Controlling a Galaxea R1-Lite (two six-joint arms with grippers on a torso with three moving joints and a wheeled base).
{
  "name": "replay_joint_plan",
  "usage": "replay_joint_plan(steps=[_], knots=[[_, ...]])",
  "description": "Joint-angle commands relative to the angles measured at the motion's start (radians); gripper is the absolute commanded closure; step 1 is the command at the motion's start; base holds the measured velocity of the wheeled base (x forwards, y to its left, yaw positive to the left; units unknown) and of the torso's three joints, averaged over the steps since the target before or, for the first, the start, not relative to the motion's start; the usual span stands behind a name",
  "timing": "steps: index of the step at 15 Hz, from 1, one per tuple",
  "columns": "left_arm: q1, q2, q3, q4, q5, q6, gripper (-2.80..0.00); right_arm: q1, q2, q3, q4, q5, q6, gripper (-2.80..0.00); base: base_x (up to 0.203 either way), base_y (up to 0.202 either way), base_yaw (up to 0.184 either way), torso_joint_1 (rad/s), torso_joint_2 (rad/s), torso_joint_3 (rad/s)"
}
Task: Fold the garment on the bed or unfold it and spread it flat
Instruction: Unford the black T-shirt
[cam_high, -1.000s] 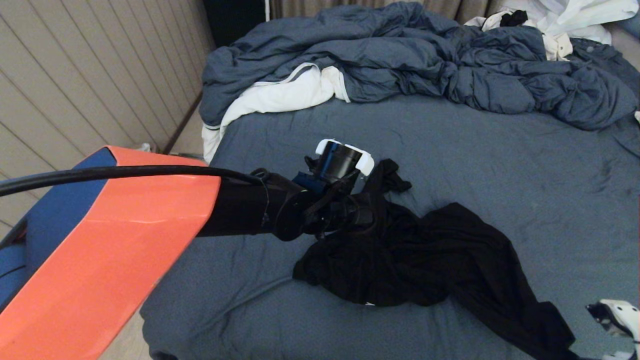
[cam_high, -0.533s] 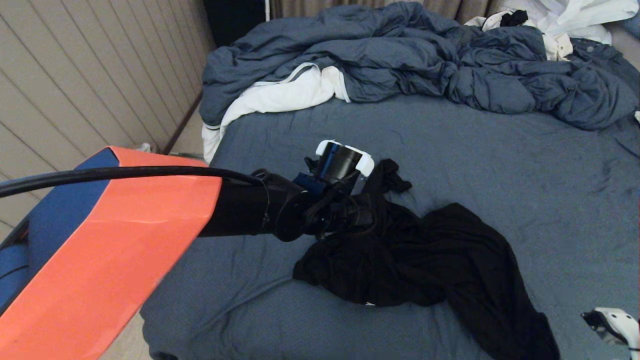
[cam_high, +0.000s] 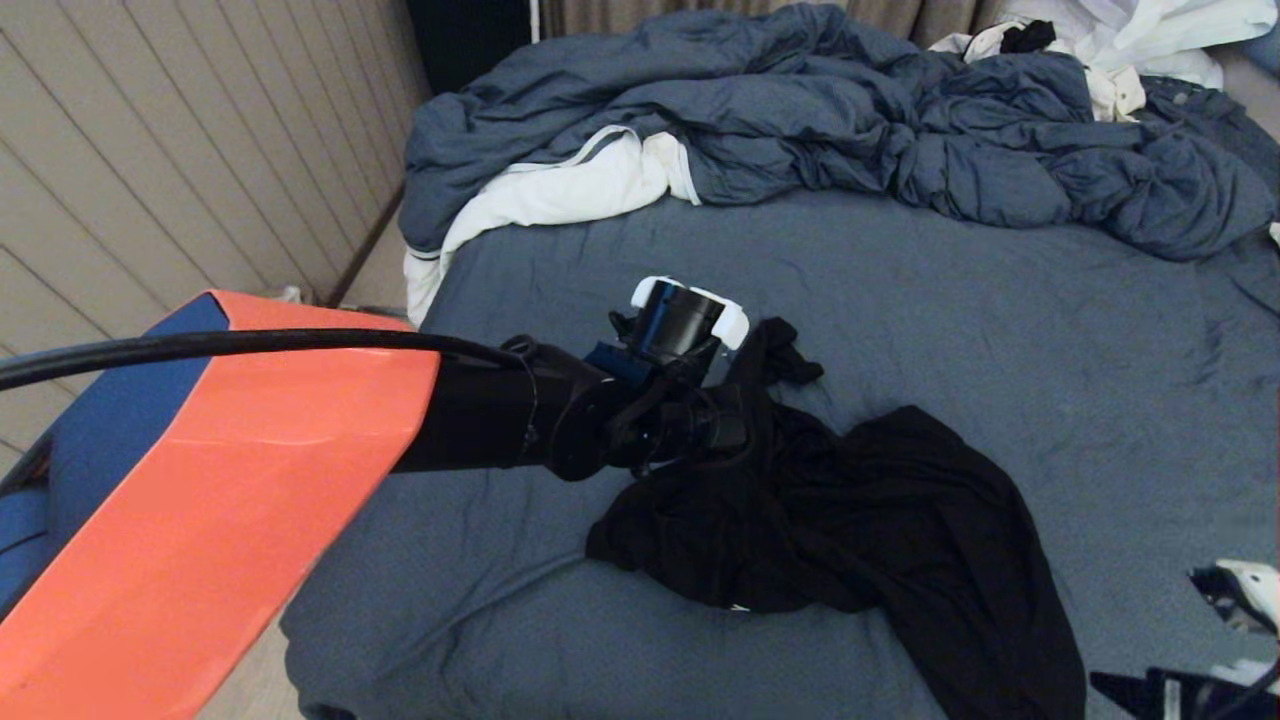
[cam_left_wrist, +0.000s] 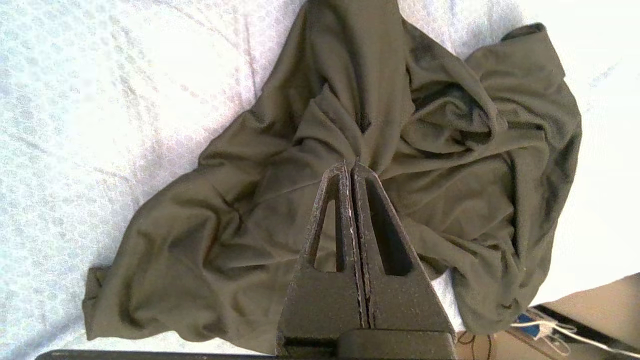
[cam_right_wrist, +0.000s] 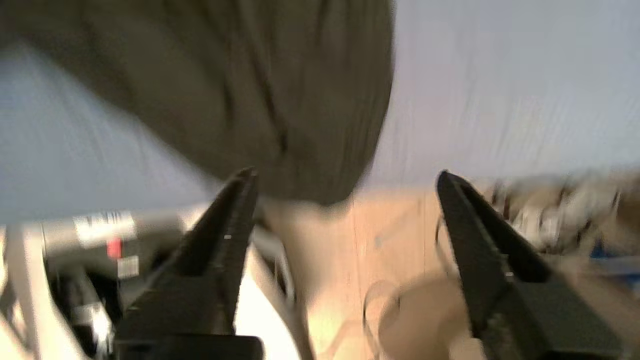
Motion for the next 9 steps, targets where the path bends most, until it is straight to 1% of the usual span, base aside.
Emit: replay_joint_plan(steps=[1,3,4,5,6,7,9], knots=[[0.0,0.002,-0.003,0.003,0.002,-0.002,0.0,0.015,0.064,-0.142,0.0,0.003,0.015,0.0,0.0,0.0,0.0,0.0,0.0,0.0],[-0.002,0.011,-0.019,0.032,0.013,0.001,0.0,0.059,0.165,-0.286,0.006,0.003,0.064,0.0,0.0,0.0,0.0,0.0,0.0,0.0],[-0.003,0.011,-0.047,0.085,0.018,0.001,0.0,0.094,0.208,-0.366,0.03,0.003,0.082,0.0,0.0,0.0,0.0,0.0,0.0,0.0],[-0.003,0.012,-0.092,0.159,0.033,-0.002,0.0,0.133,0.248,-0.454,0.088,0.004,0.098,0.0,0.0,0.0,0.0,0.0,0.0,0.0],[-0.003,0.022,-0.144,0.237,0.053,-0.01,0.0,0.169,0.275,-0.545,0.166,0.006,0.127,0.0,0.0,0.0,0.0,0.0,0.0,0.0],[-0.004,0.038,-0.175,0.311,0.072,-0.023,0.0,0.202,0.294,-0.653,0.266,0.006,0.188,0.0,0.0,0.0,0.0,0.0,0.0,0.0],[-0.009,0.072,-0.18,0.297,0.087,-0.031,0.0,0.251,0.316,-0.852,0.471,0.006,0.324,0.0,0.0,0.0,0.0,0.0,0.0,0.0]])
